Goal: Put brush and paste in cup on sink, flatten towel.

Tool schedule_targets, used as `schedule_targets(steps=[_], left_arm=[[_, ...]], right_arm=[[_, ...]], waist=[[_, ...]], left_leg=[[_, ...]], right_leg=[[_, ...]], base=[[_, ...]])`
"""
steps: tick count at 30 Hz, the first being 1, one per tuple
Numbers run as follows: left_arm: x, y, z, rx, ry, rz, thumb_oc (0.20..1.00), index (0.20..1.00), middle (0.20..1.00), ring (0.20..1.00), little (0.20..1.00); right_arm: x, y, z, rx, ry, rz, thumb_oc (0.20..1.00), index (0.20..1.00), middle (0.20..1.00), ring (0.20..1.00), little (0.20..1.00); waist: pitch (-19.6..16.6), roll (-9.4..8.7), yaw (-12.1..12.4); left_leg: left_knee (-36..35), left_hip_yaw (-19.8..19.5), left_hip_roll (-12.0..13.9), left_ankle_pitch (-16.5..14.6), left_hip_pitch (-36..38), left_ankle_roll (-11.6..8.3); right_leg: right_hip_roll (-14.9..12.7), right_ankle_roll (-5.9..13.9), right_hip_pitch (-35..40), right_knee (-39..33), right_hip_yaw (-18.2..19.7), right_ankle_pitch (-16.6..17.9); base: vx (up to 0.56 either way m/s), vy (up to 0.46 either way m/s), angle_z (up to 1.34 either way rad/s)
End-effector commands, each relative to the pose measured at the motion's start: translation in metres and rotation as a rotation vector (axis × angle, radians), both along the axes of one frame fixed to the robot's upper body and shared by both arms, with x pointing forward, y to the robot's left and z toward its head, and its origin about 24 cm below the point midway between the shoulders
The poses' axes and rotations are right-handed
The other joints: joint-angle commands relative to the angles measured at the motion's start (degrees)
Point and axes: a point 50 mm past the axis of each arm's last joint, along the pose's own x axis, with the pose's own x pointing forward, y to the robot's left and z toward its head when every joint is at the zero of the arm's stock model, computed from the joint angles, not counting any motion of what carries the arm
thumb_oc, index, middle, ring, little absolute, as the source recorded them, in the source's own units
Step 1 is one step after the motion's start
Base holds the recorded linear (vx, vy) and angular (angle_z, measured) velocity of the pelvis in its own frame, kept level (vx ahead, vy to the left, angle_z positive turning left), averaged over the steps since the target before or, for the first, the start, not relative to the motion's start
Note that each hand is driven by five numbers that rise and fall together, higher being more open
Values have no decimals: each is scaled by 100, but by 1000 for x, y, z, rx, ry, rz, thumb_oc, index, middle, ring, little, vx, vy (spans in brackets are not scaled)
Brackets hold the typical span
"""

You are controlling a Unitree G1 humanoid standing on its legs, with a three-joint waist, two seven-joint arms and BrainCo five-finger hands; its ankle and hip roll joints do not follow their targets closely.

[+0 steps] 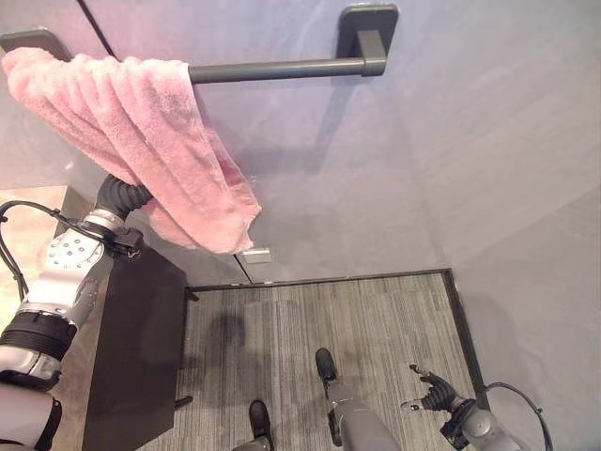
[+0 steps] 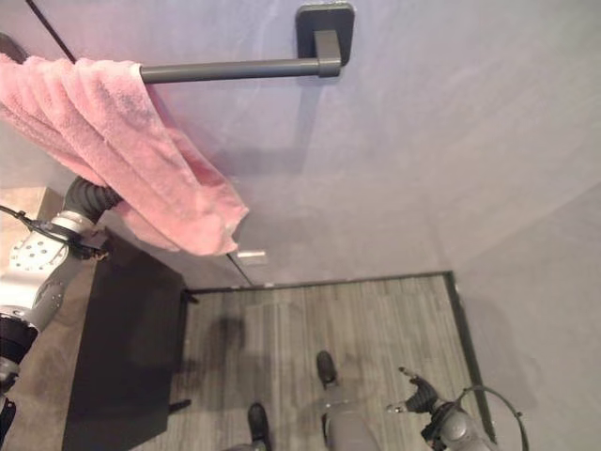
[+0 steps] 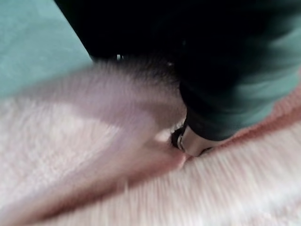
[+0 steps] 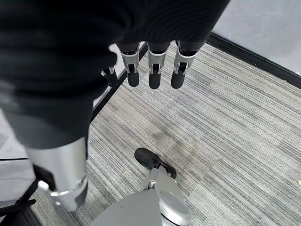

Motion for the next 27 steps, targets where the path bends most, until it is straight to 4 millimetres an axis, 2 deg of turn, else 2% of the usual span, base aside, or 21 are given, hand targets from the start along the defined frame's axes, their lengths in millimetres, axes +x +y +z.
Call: schedule_targets(steps=[1,4,5,7,8,10,11,14,15,17,21,22,26,27], left_arm=[[-4,3,20,-31,-116,-11,322,322,322,322,322],[-11,9,16,-15,-108,-2,319,319,319,319,319],[-16,13,9,-9,-89,16,285,285,285,285,285],[-17,14,6,-11,-81,17,282,282,282,282,282],[-18,14,4,-10,-77,21,256,256,256,256,256],[-22,15,-1,-4,-62,23,200,200,200,200,200],[-23,15,-1,-4,-62,23,200,200,200,200,200],[-24,14,-3,-6,-53,17,200,200,200,200,200],[-25,14,-4,-9,-47,18,200,200,200,200,200],[-25,14,-4,-14,-47,21,200,200,200,200,200],[-21,13,-5,-44,-51,34,200,200,200,200,200],[-20,13,-3,-53,-58,42,200,200,200,200,200],[-18,13,-1,-67,-64,50,200,200,200,200,200],[-16,14,1,-73,-67,55,200,200,200,200,200]], right_arm=[[14,-13,22,12,-105,6,1000,1000,1000,1000,1000],[40,-3,52,99,-273,38,1000,1000,1000,1000,1000],[54,5,75,172,-379,65,1000,1000,1000,1000,1000],[57,8,82,192,-406,79,1000,1000,1000,1000,1000],[63,16,93,224,-447,118,1000,1000,1000,1000,1000],[81,40,128,330,-565,231,1000,1000,1000,1000,1000],[81,40,128,330,-565,232,1000,1000,1000,1000,1000],[98,66,155,394,-626,362,1000,1000,1000,1000,1000],[107,81,170,428,-655,425,1000,1000,1000,1000,1000],[111,89,175,451,-666,448,1000,1000,1000,1000,1000],[131,133,206,553,-748,559,1000,1000,1000,1000,1000],[137,150,220,574,-786,605,1000,1000,1000,1000,1000],[144,167,234,595,-815,648,1000,1000,1000,1000,1000],[150,179,248,581,-851,687,1000,1000,1000,1000,1000]], waist=[[-192,121,-57],[-197,127,-60],[-211,134,-51],[-216,138,-43],[-225,140,-36],[-230,145,52],[-229,145,50],[-240,130,155],[-244,122,236],[-241,118,261],[-244,101,410],[-240,100,455],[-228,89,491],[-231,80,528]], left_leg=[[28,-76,66,249,339,-187],[28,-55,66,247,351,-184],[28,-44,70,245,375,-177],[28,-50,70,243,385,-172],[28,-53,68,235,389,-169],[28,-79,60,221,383,-157],[28,-80,60,221,383,-157],[28,-98,53,211,365,-146],[28,-100,55,222,340,-142],[28,-101,57,220,327,-140],[28,-135,65,222,299,-134],[28,-131,77,229,284,-139],[28,-134,96,241,265,-146],[28,-133,105,252,235,-154]], right_leg=[[-420,684,350,26,288,-311],[-415,690,358,23,306,-310],[-419,686,381,25,306,-316],[-423,683,401,23,296,-323],[-429,681,416,21,296,-330],[-449,665,464,5,257,-339],[-449,665,465,5,257,-339],[-462,658,487,-15,225,-330],[-472,649,488,-15,216,-327],[-476,643,485,-15,213,-329],[-462,599,500,-15,181,-341],[-455,593,497,-15,181,-344],[-449,579,485,-15,183,-340],[-437,571,473,-15,183,-337]], base=[[0,0,0],[-5,-3,-4],[-6,1,-3],[0,0,0],[0,0,0],[-17,-5,1],[0,0,0],[-27,-11,2],[-42,-10,2],[-32,-10,3],[-39,-13,2],[-33,-5,4],[-17,-3,1],[-36,-13,4]])
